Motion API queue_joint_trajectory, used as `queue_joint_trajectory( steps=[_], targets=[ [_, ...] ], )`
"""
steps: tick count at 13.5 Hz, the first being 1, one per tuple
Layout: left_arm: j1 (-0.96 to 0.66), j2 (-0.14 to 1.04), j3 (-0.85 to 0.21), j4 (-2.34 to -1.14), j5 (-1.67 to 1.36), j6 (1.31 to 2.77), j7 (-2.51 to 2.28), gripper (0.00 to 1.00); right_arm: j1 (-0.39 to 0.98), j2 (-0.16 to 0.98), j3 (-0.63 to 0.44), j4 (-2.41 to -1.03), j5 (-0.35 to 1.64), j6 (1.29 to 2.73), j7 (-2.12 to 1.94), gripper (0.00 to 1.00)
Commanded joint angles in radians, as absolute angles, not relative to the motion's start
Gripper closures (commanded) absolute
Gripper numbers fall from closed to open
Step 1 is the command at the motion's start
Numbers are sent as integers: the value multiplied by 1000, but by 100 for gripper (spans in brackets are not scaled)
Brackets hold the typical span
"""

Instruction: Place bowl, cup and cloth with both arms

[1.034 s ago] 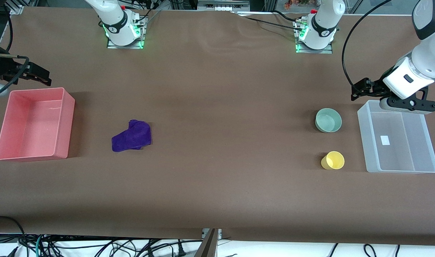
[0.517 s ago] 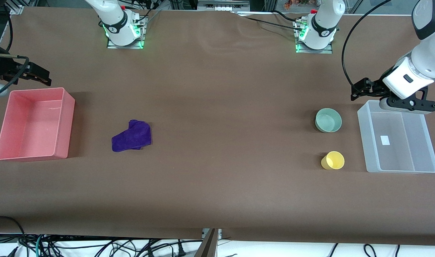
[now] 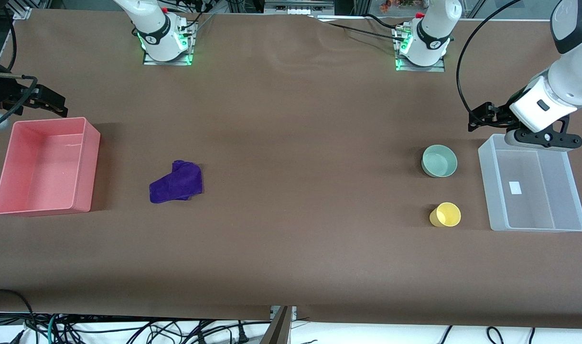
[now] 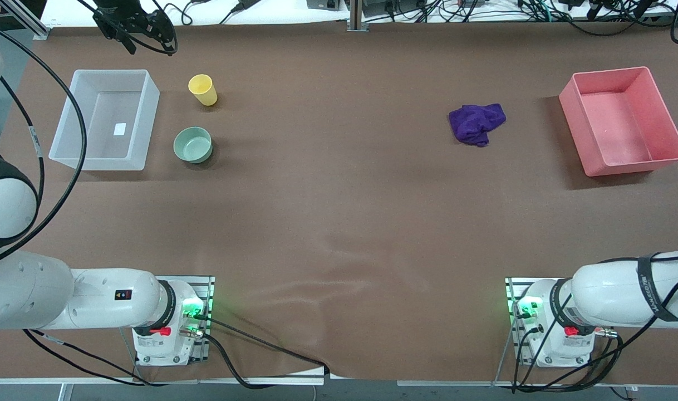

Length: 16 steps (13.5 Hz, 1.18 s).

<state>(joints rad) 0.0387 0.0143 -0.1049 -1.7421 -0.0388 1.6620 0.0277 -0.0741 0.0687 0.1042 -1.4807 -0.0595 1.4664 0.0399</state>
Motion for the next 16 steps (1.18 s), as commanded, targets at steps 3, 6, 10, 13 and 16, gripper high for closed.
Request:
queue_joint_trajectory(
  steps=[3,6,10,13,16],
  targets=[
    [34,8,-98,-1756,-55,1658,25,0,-71,64,103,-1482,-71,1477,29,0],
    [38,11,-97,-1758,-55,1651,37,0,-72,64,101,-1482,-71,1477,26,0],
    [48,24,-95,-1756,-55,1614,38,0,-72,64,101,-1482,-71,1477,28,0],
    [49,37,-94,-1756,-55,1609,41,0,-69,64,104,-1480,-69,1477,31,0],
    [55,60,-89,-1753,-46,1589,206,0,-78,64,101,-1482,-61,1477,28,0]
  ],
)
